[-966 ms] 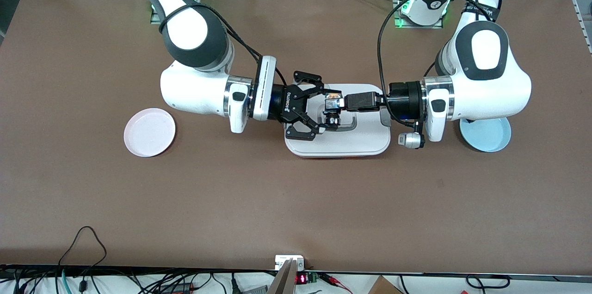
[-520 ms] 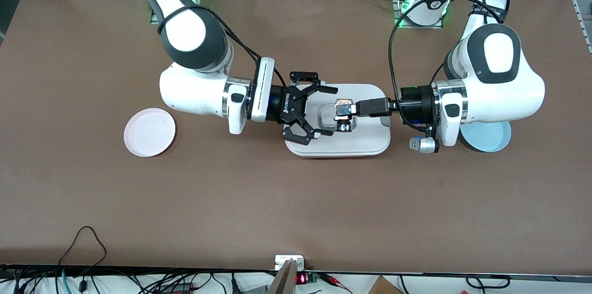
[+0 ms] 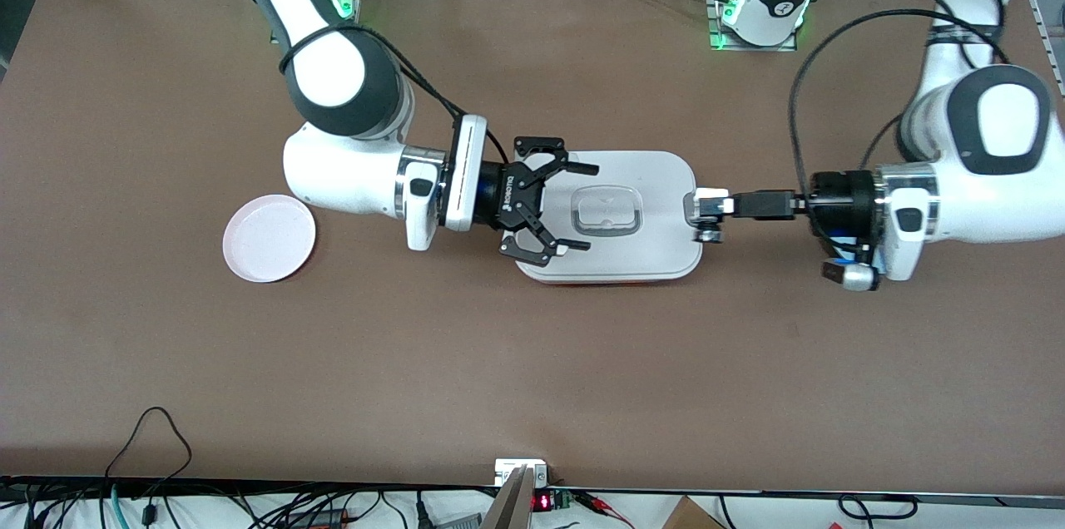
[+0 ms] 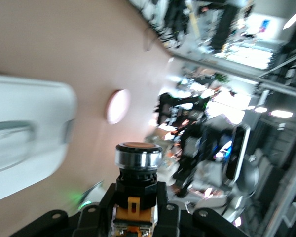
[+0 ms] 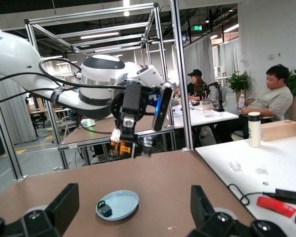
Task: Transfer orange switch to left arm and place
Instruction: 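Open the right gripper and withdraw it while the left gripper carries the switch, then lower the switch onto the blue plate while the right gripper returns to rest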
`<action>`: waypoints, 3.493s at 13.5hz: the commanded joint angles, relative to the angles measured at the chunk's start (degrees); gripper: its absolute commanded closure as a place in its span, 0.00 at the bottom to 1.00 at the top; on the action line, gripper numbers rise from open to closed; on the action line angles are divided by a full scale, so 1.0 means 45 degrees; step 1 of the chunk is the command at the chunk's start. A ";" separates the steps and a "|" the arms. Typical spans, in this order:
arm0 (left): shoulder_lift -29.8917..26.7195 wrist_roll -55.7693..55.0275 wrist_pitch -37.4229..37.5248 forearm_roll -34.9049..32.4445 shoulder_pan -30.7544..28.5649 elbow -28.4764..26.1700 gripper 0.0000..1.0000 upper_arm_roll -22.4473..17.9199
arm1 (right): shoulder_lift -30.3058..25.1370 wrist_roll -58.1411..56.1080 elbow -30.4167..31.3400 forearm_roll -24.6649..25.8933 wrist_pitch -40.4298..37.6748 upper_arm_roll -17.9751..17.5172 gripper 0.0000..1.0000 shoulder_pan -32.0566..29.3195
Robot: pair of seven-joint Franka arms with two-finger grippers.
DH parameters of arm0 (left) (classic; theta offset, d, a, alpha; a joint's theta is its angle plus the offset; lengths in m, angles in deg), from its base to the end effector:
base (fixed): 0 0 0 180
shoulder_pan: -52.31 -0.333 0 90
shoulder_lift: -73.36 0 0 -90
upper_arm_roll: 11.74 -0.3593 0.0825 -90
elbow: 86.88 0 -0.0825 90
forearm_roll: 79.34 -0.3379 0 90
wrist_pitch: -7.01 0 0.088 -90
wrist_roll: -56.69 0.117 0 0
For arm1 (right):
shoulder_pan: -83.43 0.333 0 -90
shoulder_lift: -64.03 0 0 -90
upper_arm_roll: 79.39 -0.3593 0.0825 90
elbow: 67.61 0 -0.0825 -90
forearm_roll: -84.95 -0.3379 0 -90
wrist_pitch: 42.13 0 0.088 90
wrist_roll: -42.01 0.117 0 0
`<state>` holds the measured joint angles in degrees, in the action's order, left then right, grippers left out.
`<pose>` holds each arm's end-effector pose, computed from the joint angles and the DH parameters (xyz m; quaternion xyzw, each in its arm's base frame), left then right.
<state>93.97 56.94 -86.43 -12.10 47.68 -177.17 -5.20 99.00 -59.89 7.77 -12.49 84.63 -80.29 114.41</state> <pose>0.6189 -0.1113 0.5280 0.8138 0.1012 -0.1339 0.5563 0.6196 0.4291 0.4965 -0.5865 -0.4559 -0.4569 0.4893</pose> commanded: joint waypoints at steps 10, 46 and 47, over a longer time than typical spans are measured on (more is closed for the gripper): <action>-0.0693 0.0823 0.1217 -1.3467 -0.2311 -0.1631 1.00 0.0109 | -0.3005 0.3165 0.4401 0.4051 -0.2270 0.0610 0.00 -0.3855; 0.1045 0.0843 -1.0193 -1.9082 -0.4518 -0.6518 0.27 0.0285 | -0.7401 2.2510 0.4717 2.2317 -0.6468 0.0844 0.00 -0.7315; 0.0909 0.0882 -1.0173 -1.9062 -0.4557 -0.6499 0.00 0.0285 | -0.7382 2.2587 0.4676 2.2220 -0.6411 0.0844 0.00 -0.7315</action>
<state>98.56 60.29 -132.62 -98.35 28.16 -207.54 -4.90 66.58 43.07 29.62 88.86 56.94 -76.14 82.07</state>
